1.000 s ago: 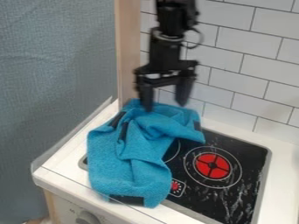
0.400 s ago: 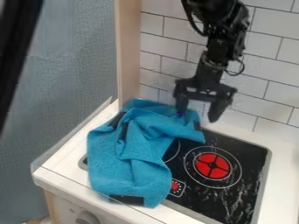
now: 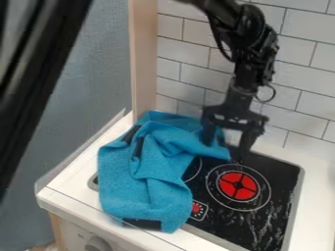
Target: Fold the cloth top right to the bottom left
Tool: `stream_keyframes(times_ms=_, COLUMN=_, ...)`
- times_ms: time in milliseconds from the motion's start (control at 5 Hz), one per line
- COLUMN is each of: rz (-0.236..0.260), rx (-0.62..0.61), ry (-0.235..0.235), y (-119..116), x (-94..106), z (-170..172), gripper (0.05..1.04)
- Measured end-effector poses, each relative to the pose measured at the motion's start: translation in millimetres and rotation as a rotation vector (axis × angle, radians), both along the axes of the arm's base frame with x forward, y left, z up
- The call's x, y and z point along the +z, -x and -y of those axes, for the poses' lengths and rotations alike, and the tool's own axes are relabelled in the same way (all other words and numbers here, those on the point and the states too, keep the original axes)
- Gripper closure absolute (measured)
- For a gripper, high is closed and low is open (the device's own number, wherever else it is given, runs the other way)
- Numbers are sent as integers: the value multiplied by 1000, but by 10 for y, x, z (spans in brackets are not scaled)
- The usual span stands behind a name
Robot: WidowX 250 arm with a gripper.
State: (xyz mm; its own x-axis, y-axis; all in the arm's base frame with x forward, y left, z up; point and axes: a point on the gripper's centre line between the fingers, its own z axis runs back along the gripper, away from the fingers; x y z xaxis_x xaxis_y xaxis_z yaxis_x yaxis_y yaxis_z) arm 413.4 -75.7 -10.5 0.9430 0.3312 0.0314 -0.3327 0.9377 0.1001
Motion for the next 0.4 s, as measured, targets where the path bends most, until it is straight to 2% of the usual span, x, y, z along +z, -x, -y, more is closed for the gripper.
stream_keyframes(times_ms=200, rz=6, rx=-47, ry=55, y=-38, x=-51, z=92, gripper=135)
stream_keyframes(times_ms=400, rz=30, rx=-55, ry=63, y=-78, x=-51, z=106, gripper=438)
